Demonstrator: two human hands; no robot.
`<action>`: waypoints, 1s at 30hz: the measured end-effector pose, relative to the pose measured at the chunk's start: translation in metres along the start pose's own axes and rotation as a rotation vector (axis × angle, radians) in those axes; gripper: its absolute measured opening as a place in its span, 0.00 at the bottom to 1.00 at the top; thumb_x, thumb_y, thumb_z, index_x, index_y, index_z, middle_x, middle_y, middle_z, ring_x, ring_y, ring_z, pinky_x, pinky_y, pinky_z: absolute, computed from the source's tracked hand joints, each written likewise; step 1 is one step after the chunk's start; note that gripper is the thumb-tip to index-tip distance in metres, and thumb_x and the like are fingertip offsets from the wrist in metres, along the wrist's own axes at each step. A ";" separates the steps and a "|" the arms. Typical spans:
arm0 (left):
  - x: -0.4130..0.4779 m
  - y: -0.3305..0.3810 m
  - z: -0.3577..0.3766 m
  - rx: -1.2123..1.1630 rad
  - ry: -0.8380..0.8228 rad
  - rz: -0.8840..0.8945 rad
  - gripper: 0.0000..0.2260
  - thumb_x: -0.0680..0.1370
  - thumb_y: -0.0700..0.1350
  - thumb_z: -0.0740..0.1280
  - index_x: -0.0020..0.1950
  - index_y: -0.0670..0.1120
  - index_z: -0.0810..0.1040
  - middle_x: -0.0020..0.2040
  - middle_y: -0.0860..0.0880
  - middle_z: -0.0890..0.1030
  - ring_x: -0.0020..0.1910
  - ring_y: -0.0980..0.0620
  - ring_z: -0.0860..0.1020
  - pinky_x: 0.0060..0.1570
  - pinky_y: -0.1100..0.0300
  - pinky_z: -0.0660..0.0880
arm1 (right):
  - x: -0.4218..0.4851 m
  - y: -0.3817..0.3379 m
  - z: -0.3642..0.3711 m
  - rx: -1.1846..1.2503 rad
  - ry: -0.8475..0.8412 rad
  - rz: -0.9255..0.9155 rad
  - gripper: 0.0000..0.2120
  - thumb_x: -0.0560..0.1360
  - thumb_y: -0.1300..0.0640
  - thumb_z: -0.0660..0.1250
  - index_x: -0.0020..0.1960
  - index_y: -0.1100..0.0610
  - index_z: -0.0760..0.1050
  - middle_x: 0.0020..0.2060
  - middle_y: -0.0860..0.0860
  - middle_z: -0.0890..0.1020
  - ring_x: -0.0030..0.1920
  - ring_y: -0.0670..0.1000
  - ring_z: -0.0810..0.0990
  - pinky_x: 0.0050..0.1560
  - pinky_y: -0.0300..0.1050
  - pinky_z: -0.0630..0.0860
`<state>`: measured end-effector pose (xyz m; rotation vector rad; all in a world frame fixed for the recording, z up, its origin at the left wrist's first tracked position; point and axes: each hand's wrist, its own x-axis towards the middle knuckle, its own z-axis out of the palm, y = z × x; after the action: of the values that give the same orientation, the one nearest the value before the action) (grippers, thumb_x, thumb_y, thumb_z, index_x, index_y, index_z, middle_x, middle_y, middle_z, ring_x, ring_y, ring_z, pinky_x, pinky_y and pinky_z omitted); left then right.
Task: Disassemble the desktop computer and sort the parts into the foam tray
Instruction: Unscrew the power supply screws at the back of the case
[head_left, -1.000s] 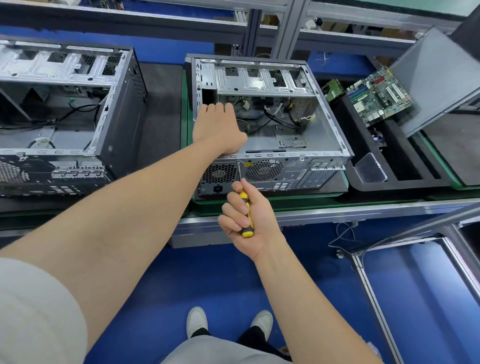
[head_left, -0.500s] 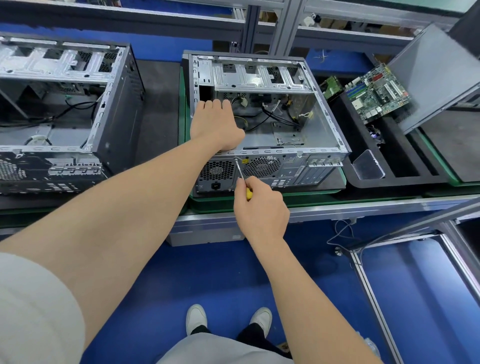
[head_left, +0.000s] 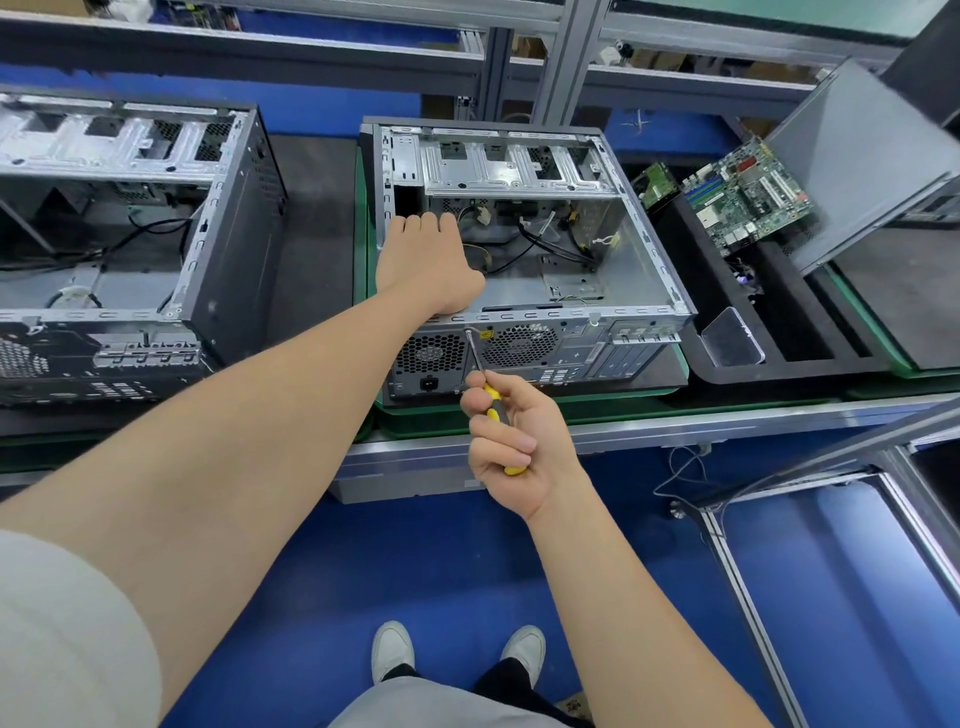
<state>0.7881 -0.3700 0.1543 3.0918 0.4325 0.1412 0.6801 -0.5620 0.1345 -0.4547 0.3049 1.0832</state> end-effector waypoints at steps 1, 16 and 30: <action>0.000 0.000 0.000 -0.001 0.000 0.001 0.24 0.75 0.56 0.60 0.65 0.41 0.69 0.61 0.40 0.75 0.61 0.39 0.73 0.66 0.45 0.65 | 0.002 0.001 0.000 -0.027 0.015 -0.022 0.09 0.83 0.58 0.61 0.46 0.60 0.76 0.34 0.52 0.77 0.16 0.44 0.63 0.14 0.36 0.59; -0.002 0.000 0.000 -0.095 0.057 -0.009 0.24 0.76 0.57 0.61 0.64 0.42 0.72 0.61 0.42 0.76 0.60 0.39 0.73 0.66 0.47 0.65 | 0.005 0.018 0.001 -1.909 0.919 -0.825 0.13 0.82 0.50 0.66 0.40 0.53 0.73 0.29 0.45 0.73 0.32 0.53 0.74 0.34 0.45 0.66; -0.105 0.006 -0.023 -1.190 0.424 -0.031 0.08 0.75 0.37 0.62 0.41 0.45 0.81 0.29 0.50 0.80 0.25 0.56 0.75 0.27 0.62 0.71 | -0.005 -0.013 0.010 -0.755 0.424 -0.147 0.18 0.83 0.56 0.58 0.50 0.63 0.84 0.31 0.51 0.77 0.25 0.49 0.70 0.23 0.40 0.68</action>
<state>0.6870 -0.4046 0.1687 1.8691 0.2445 0.7382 0.6895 -0.5664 0.1482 -1.3698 0.2186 0.9249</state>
